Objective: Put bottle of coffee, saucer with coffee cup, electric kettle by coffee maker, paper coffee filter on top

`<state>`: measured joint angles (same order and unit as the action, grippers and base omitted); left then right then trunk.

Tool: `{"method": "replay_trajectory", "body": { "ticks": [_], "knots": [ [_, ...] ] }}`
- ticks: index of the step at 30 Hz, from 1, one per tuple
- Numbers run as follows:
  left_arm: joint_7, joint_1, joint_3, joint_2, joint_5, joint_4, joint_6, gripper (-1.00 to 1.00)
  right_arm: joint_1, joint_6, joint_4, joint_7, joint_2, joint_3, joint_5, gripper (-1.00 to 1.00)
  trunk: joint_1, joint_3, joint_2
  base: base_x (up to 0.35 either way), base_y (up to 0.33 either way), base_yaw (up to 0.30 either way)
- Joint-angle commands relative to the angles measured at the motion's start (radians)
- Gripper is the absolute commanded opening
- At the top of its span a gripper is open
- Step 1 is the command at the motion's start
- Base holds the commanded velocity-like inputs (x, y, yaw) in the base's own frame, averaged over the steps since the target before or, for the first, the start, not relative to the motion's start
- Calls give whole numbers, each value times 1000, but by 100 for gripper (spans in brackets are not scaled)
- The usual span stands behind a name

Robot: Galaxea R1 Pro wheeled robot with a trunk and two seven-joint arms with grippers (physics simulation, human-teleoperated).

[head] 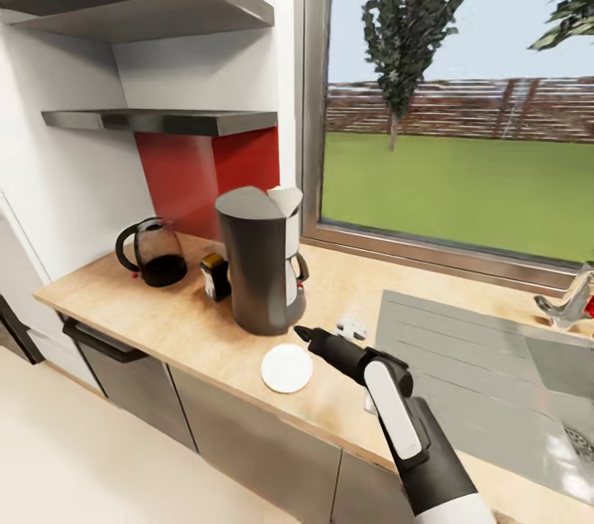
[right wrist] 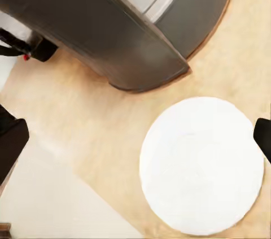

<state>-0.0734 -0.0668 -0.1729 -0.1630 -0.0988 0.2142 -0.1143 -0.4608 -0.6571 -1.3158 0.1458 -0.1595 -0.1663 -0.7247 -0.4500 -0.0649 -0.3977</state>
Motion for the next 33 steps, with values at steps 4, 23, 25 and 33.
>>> {"method": "replay_trajectory", "body": {
  "ticks": [4,23,25,33],
  "knots": [
    [0,-2,-8,2,-10,5,-5,100,-1,-5,21,9,0,-46,-54,100,0,-2,-2,-335,95,0],
    [0,-8,-10,5,-9,7,-5,100,-1,-4,244,8,-2,-271,-91,100,0,-2,-2,-272,194,0],
    [0,-8,-10,5,-9,7,-5,100,-1,-3,289,8,-2,-292,-91,100,0,-2,-2,-71,62,0],
    [0,-8,-10,7,-8,7,-5,100,-1,2,531,2,-12,-317,-84,100,0,-2,-2,-15,13,0]
  ]
}}
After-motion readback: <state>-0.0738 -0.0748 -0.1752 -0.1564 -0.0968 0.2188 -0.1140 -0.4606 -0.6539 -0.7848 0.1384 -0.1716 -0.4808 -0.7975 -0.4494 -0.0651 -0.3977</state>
